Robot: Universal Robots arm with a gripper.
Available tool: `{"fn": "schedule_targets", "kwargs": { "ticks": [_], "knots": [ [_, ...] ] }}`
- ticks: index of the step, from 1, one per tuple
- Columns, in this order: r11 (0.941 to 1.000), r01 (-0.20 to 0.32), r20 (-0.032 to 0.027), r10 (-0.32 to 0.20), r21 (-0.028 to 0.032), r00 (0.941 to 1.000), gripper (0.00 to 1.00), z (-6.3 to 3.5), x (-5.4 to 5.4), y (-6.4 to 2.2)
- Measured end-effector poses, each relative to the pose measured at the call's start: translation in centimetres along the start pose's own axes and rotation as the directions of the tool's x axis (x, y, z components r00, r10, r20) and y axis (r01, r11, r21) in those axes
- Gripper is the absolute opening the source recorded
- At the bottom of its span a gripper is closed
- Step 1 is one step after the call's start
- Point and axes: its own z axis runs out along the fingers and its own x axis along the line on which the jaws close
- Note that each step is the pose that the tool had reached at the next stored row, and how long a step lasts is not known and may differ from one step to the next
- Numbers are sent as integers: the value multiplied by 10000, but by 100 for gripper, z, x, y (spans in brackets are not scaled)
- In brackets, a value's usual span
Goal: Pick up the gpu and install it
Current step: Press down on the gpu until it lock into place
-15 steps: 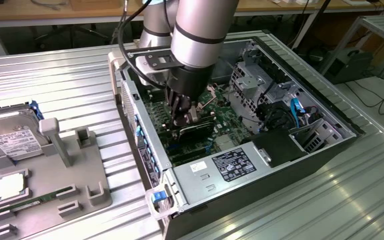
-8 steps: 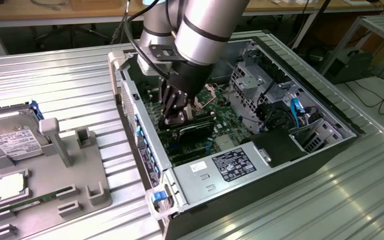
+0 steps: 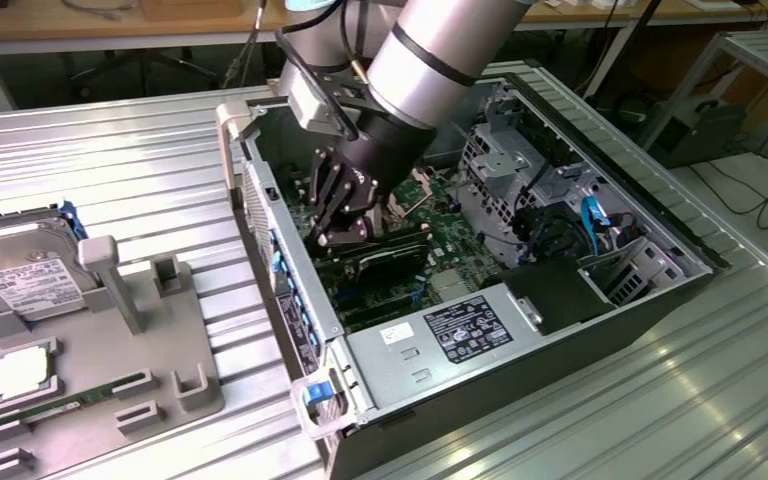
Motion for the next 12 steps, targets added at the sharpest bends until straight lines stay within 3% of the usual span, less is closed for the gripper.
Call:
{"fn": "schedule_targets", "kwargs": {
  "ticks": [5, 8, 9, 10, 12],
  "knots": [
    [10000, -24, -44, 24, -78, 10000, 11, 9, 0, -2],
    [10000, -29, -66, 29, -88, 10000, 11, 59, -6, -29],
    [10000, -28, -57, 27, -82, 10000, 11, 75, -9, -45],
    [10000, -16, -9, 16, -62, 10000, 11, 101, -16, -74],
    [10000, -25, -41, 25, -74, 10000, 11, 92, -15, -155]
  ]
}}
